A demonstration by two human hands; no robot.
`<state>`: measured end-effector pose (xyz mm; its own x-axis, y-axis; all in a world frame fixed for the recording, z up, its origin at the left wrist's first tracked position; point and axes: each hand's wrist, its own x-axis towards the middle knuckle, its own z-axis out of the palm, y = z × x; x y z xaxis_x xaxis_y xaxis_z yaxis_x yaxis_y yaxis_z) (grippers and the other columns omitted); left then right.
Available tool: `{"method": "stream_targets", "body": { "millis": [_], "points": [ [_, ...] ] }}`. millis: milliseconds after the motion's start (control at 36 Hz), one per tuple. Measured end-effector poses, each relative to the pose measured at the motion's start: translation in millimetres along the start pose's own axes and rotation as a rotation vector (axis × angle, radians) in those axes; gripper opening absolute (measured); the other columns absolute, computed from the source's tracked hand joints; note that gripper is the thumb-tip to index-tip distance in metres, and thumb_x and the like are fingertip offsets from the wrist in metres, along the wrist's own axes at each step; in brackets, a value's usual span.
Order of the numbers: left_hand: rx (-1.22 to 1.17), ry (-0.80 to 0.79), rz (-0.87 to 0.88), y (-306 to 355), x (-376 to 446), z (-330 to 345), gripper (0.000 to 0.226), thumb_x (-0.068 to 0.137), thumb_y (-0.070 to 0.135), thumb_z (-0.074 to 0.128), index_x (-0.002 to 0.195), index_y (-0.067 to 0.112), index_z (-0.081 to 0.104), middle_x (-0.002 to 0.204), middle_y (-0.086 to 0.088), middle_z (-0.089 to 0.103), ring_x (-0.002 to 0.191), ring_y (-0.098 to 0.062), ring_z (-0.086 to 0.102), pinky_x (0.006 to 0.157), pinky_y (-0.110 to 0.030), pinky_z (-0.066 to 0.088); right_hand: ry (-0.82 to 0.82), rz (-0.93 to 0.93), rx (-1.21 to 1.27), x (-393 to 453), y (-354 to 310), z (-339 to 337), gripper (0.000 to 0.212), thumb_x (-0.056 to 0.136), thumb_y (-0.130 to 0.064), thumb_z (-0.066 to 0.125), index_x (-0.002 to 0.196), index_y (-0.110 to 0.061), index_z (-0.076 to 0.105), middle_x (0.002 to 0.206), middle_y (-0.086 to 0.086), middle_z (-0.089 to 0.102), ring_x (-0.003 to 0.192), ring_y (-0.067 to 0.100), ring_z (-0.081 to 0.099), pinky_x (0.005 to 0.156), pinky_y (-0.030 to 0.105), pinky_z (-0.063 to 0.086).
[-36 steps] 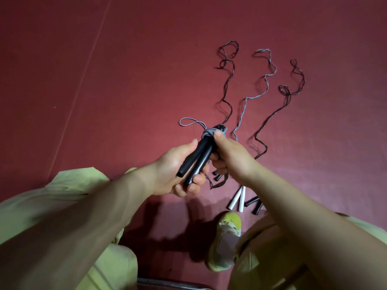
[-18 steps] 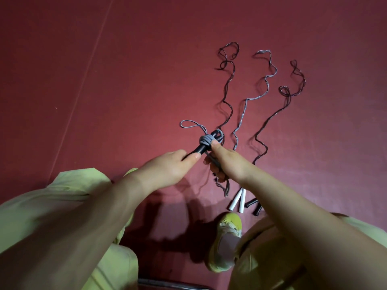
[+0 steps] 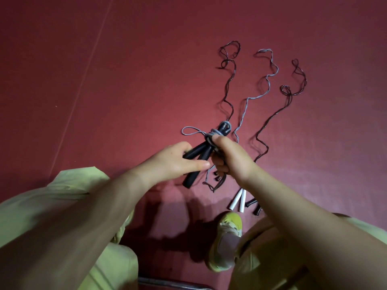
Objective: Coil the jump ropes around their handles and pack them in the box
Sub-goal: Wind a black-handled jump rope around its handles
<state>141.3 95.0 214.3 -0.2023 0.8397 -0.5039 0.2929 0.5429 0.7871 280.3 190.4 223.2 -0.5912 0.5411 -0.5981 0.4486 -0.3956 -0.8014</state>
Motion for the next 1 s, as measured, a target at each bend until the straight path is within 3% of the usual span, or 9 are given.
{"method": "stream_targets", "body": {
  "millis": [83, 139, 194, 278, 417, 583, 694, 778, 1000],
  "points": [
    [-0.321, -0.247, -0.044, 5.0, -7.0, 2.2, 0.029, 0.068, 0.045, 0.060, 0.084, 0.022, 0.055, 0.059, 0.013, 0.059, 0.055, -0.008, 0.051, 0.061, -0.028, 0.037, -0.021, -0.061, 0.084, -0.6, -1.4, 0.7, 0.038, 0.064, -0.052, 0.052, 0.079, -0.018, 0.044, 0.064, 0.002, 0.029, 0.053, 0.013, 0.023, 0.053, 0.032, 0.019],
    [-0.508, -0.387, -0.078, 7.8, -11.3, 3.1, 0.028, 0.074, 0.043, 0.055, 0.088, 0.020, 0.063, 0.068, 0.008, 0.068, 0.061, -0.014, 0.059, 0.070, -0.034, 0.042, -0.041, -0.071, 0.185, 0.9, -0.2, -0.7, 0.036, 0.059, -0.047, 0.054, 0.082, -0.019, 0.051, 0.065, 0.000, 0.039, 0.055, 0.013, 0.034, 0.052, 0.028, 0.028],
    [-0.679, -0.521, -0.147, 7.1, -12.4, 3.1, 0.048, 0.075, 0.055, 0.048, 0.089, 0.016, 0.071, 0.083, -0.006, 0.072, 0.071, -0.022, 0.065, 0.078, -0.037, 0.046, -0.114, -0.088, 0.289, 0.8, 0.5, -1.4, 0.041, 0.054, -0.046, 0.056, 0.084, -0.017, 0.054, 0.066, 0.003, 0.042, 0.053, 0.014, 0.040, 0.049, 0.025, 0.035],
    [-0.938, -0.718, -0.233, 5.2, -13.7, 4.2, 0.080, 0.069, 0.074, 0.042, 0.100, 0.006, 0.070, 0.095, -0.020, 0.068, 0.084, -0.034, 0.068, 0.082, -0.041, 0.052, -0.223, -0.153, 0.353, 0.0, 0.8, -0.9, 0.048, 0.053, -0.046, 0.055, 0.085, -0.009, 0.053, 0.055, 0.006, 0.041, 0.037, 0.015, 0.036, 0.040, 0.025, 0.027],
    [-1.062, -0.895, -0.225, 0.0, -14.2, 5.2, 0.085, 0.072, 0.082, 0.037, 0.098, 0.007, 0.068, 0.080, -0.011, 0.064, 0.075, -0.029, 0.063, 0.076, -0.041, 0.049, -0.325, -0.130, 0.268, -1.0, -1.5, -1.4, 0.043, 0.066, -0.047, 0.051, 0.081, -0.007, 0.046, 0.045, 0.004, 0.040, 0.035, 0.016, 0.036, 0.042, 0.026, 0.029],
    [-0.893, -0.735, -0.340, 6.1, -15.1, -6.7, 0.071, 0.078, 0.076, 0.023, 0.074, 0.016, 0.060, 0.060, -0.003, 0.052, 0.054, -0.020, 0.052, 0.053, -0.026, 0.030, -0.285, -0.098, 0.063, -0.7, -1.0, -3.7, 0.045, 0.084, -0.059, 0.032, 0.087, -0.016, 0.046, 0.059, -0.005, 0.040, 0.057, 0.017, 0.026, 0.047, 0.021, 0.024],
    [-0.827, -0.641, -0.358, 6.2, -12.2, -6.6, 0.067, 0.078, 0.076, 0.023, 0.074, 0.016, 0.054, 0.058, -0.001, 0.048, 0.051, -0.018, 0.048, 0.051, -0.026, 0.024, -0.232, -0.068, -0.055, -2.0, -4.5, -6.1, 0.053, 0.085, -0.064, 0.031, 0.069, -0.015, 0.042, 0.062, 0.005, 0.031, 0.048, 0.013, 0.022, 0.043, 0.020, 0.022],
    [-0.756, -0.575, -0.378, 7.3, -10.3, -5.6, 0.068, 0.081, 0.076, 0.019, 0.073, 0.017, 0.052, 0.055, 0.000, 0.047, 0.047, -0.016, 0.046, 0.052, -0.027, 0.019, -0.149, -0.097, -0.179, -4.6, -4.0, -5.2, 0.064, 0.098, -0.060, 0.026, 0.061, -0.010, 0.042, 0.053, 0.003, 0.026, 0.042, 0.012, 0.019, 0.041, 0.019, 0.019],
    [-0.476, -0.292, -0.289, 3.4, -3.2, 0.1, 0.065, 0.089, 0.069, 0.021, 0.077, 0.014, 0.053, 0.050, -0.003, 0.054, 0.041, -0.018, 0.050, 0.049, -0.027, 0.018, -0.021, -0.097, -0.406, -6.8, -0.9, -4.6, 0.063, 0.102, -0.050, 0.021, 0.067, -0.010, 0.054, 0.039, -0.007, 0.041, 0.035, 0.011, 0.031, 0.041, 0.022, 0.027]
  ]
}}
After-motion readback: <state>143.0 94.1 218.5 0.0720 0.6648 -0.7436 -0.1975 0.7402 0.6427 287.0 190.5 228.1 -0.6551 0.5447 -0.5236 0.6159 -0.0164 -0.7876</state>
